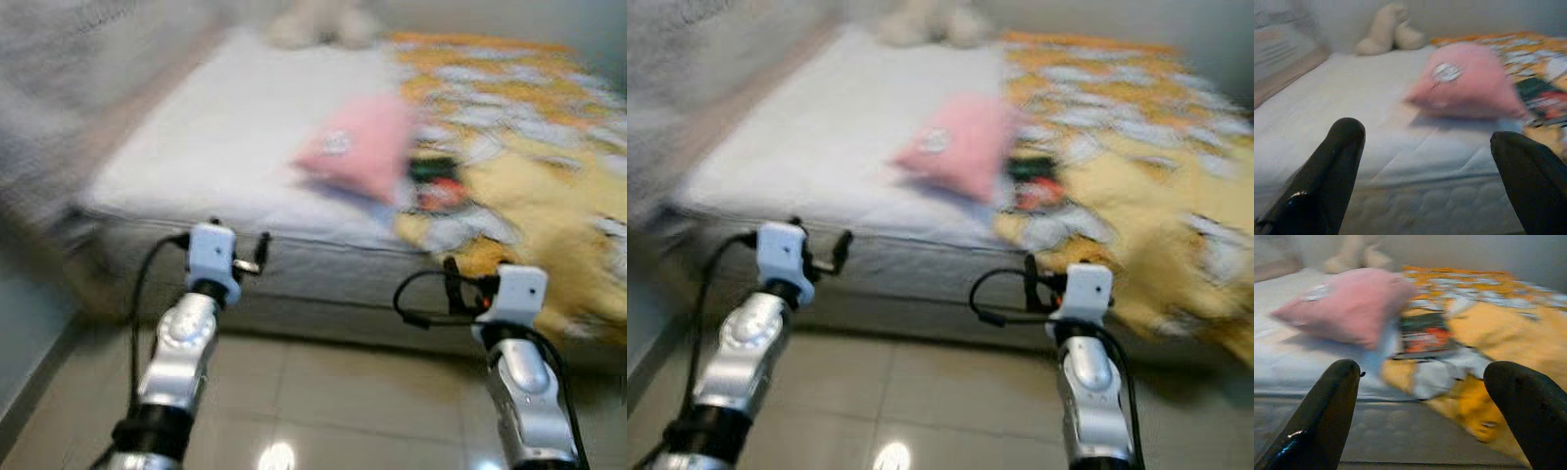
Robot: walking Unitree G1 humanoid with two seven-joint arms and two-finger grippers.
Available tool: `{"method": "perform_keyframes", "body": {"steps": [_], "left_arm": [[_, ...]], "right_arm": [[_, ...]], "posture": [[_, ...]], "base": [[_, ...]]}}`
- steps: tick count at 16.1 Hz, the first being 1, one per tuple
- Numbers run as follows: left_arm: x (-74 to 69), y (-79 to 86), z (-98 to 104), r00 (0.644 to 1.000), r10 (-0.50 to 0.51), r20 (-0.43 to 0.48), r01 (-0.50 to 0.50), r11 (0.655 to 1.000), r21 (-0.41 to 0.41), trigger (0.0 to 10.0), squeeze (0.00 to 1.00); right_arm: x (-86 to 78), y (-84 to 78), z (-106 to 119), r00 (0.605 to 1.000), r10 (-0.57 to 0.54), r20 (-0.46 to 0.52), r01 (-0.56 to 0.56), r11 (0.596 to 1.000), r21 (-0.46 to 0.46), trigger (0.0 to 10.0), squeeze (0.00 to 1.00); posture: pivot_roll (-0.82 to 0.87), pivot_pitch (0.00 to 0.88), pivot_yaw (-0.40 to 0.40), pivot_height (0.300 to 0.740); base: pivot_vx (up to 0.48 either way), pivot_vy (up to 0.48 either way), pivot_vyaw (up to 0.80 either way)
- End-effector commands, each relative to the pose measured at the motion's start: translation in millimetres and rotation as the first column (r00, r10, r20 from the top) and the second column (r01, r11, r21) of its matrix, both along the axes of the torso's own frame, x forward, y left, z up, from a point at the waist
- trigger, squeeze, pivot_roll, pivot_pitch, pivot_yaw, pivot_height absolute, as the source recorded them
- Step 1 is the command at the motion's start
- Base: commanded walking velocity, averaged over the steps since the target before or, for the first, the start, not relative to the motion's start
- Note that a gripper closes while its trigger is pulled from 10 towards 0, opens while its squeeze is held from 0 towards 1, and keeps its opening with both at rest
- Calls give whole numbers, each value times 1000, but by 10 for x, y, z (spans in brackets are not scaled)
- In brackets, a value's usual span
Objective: Clean up the room
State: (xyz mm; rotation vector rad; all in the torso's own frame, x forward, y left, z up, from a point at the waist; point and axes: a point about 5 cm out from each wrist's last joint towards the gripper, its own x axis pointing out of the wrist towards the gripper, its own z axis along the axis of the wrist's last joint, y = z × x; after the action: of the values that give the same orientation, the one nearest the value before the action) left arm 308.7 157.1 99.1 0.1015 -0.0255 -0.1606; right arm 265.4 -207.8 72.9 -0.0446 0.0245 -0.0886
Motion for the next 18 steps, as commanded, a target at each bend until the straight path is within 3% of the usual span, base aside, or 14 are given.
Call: {"method": "perform_keyframes", "body": {"steps": [1, 8, 18], "left_arm": [[27, -77, 19, 1000, -18, 6, 18, 1000, -14, 10000, 0], [42, -66, -2, 1000, 15, -12, -16, 998, -53, 10000, 0], [87, -86, 47, 999, 37, 1, -37, 997, -72, 10000, 0]], "right_arm": [[-5, -68, -4, 1000, -31, -2, 31, 1000, -1, 10000, 0], [8, -75, 2, 1000, -16, -6, 15, 999, -31, 10000, 0], [74, -35, 50, 1000, 4, 5, -4, 1000, -18, 10000, 0]], "posture": [[-89, 0, 4, 740], [-89, 0, 1, 740], [-87, 0, -1, 740]], "base": [[472, 0, -769], [463, 0, 0], [333, 346, 0]]}}
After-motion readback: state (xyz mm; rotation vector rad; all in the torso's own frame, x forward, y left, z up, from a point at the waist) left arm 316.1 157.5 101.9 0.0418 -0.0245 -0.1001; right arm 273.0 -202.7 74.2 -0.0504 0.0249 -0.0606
